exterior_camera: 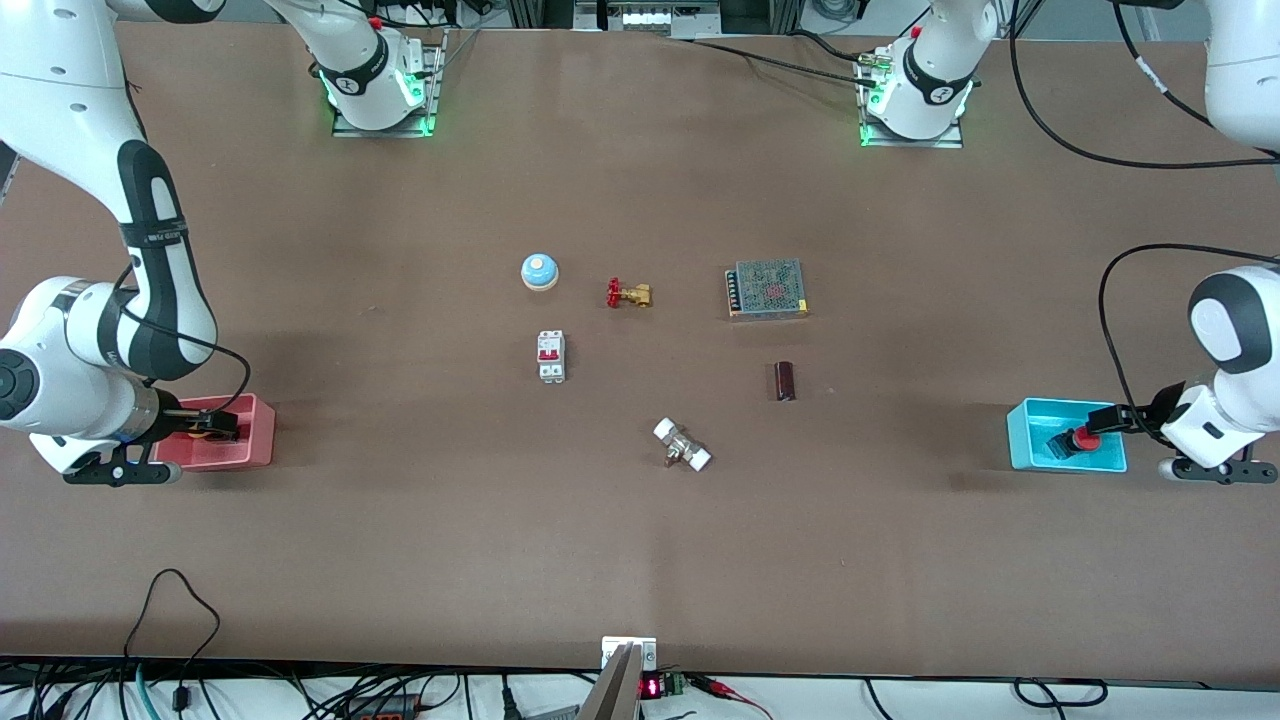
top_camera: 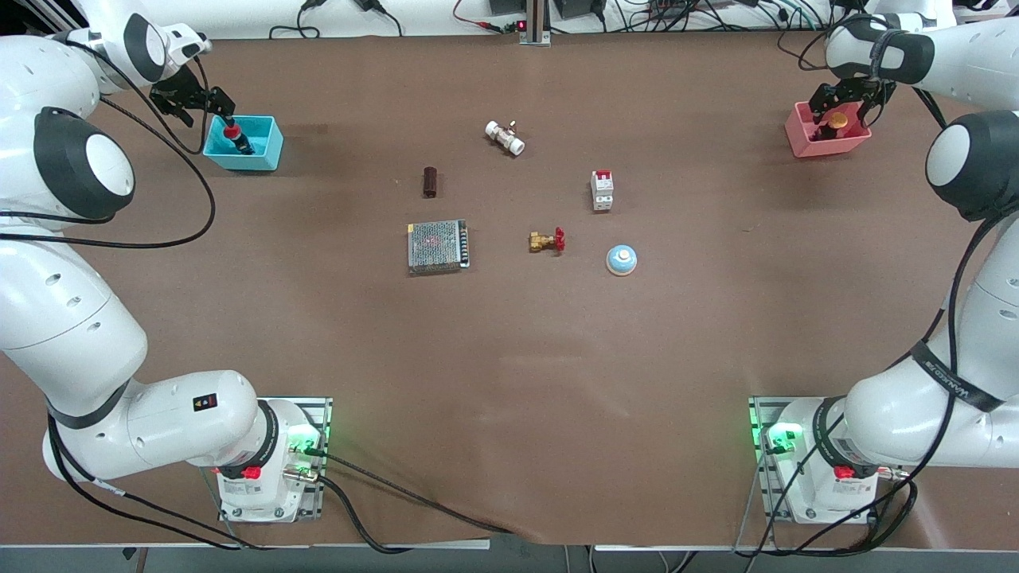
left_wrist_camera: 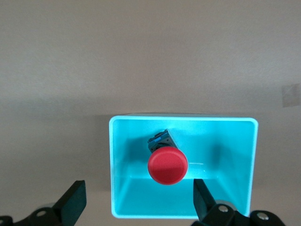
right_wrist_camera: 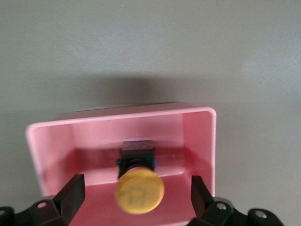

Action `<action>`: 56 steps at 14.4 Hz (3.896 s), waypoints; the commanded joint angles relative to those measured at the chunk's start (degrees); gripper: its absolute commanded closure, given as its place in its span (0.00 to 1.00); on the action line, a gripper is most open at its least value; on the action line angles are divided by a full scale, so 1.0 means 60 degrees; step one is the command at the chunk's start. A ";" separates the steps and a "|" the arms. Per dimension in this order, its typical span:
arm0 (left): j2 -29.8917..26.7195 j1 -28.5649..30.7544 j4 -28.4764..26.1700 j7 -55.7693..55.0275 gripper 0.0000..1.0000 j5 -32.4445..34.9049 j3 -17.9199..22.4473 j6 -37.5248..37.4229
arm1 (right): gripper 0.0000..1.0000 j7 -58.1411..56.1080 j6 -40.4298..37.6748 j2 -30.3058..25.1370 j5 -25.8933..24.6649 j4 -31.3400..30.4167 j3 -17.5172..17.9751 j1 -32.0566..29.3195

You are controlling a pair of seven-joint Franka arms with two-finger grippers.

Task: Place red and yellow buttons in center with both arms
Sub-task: 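Close the right gripper on the yellow button while the left gripper grasps the red, then lift the yellow button with the right gripper while the left gripper lifts the red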

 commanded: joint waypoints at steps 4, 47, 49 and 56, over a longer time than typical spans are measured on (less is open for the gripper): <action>0.0201 -0.0180 0.0335 -0.0251 0.00 0.0088 -0.0057 -0.0061 | 0.00 -0.0442 0.0225 0.0329 0.0415 0.0179 0.0152 -0.0311; -0.0226 -0.2554 -0.0002 -0.3855 0.72 -0.0058 -0.0218 -0.1468 | 0.61 0.3337 -0.1961 -0.0492 0.2747 0.0402 0.0182 0.4347; 0.0155 -0.2627 -0.0002 -0.3928 0.72 -0.0058 -0.0218 -0.1131 | 0.61 0.3352 -0.1273 -0.0360 0.2747 -0.0097 0.0182 0.4347; 0.0538 -0.2744 0.0027 -0.3914 0.39 -0.0058 -0.0218 -0.0895 | 0.44 0.4114 -0.0566 -0.0008 0.2762 -0.0407 0.0182 0.4728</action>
